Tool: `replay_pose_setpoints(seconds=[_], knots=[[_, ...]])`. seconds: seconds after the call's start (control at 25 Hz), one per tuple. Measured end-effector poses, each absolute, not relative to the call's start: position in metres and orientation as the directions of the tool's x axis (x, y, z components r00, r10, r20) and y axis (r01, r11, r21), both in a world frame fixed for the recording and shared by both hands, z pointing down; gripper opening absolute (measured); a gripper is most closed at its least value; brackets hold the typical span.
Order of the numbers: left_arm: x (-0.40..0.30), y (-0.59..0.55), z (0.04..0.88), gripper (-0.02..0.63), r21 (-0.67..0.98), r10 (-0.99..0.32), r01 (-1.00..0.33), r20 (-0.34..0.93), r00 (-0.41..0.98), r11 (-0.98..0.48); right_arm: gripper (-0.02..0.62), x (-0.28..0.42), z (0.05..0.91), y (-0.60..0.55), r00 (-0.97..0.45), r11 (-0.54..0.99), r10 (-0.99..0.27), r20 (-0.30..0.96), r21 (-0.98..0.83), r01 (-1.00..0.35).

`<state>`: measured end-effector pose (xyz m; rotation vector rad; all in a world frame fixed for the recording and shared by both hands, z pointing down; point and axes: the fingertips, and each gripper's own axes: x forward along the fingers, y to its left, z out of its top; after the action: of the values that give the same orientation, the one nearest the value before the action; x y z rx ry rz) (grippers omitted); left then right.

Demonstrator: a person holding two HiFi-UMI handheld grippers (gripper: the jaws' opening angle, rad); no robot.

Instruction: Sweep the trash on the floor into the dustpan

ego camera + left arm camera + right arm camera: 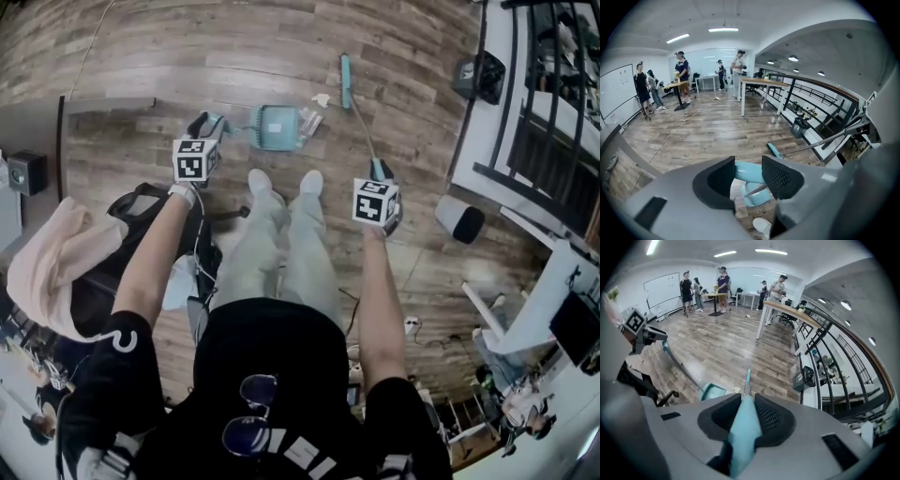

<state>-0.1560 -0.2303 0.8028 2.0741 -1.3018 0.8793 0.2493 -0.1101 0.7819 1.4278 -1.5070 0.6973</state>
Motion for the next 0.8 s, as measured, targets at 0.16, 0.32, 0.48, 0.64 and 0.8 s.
replay_pose_setpoints(seconds=[0.16,0.32,0.48,0.64,0.8], knots=[[-0.156,-0.232,0.803,0.169,0.093,-0.578,-0.924,0.756,0.309,-0.372,0.084,0.248,0.809,-0.127,0.101,0.289,-0.414,0.905,0.236,-0.928],[-0.155,-0.234,0.801,0.169,0.095,-0.584,-0.93,0.754,0.301,-0.356,0.084,0.242,0.836,-0.134,0.101,0.37,-0.365,0.926,0.244,-0.896],[-0.155,-0.232,0.802,0.169,0.09,-0.592,-0.931,0.749,0.298,-0.355,0.084,0.232,0.852,-0.137,0.1,0.451,-0.335,0.937,0.253,-0.856],[-0.155,-0.232,0.802,0.169,0.085,-0.599,-0.931,0.745,0.295,-0.354,0.084,0.212,0.855,-0.136,0.081,0.575,-0.315,0.946,0.258,-0.776],[-0.155,-0.231,0.802,0.169,0.085,-0.6,-0.934,0.745,0.292,-0.348,0.083,0.194,0.857,-0.126,0.075,0.649,-0.29,0.954,0.253,-0.718]])
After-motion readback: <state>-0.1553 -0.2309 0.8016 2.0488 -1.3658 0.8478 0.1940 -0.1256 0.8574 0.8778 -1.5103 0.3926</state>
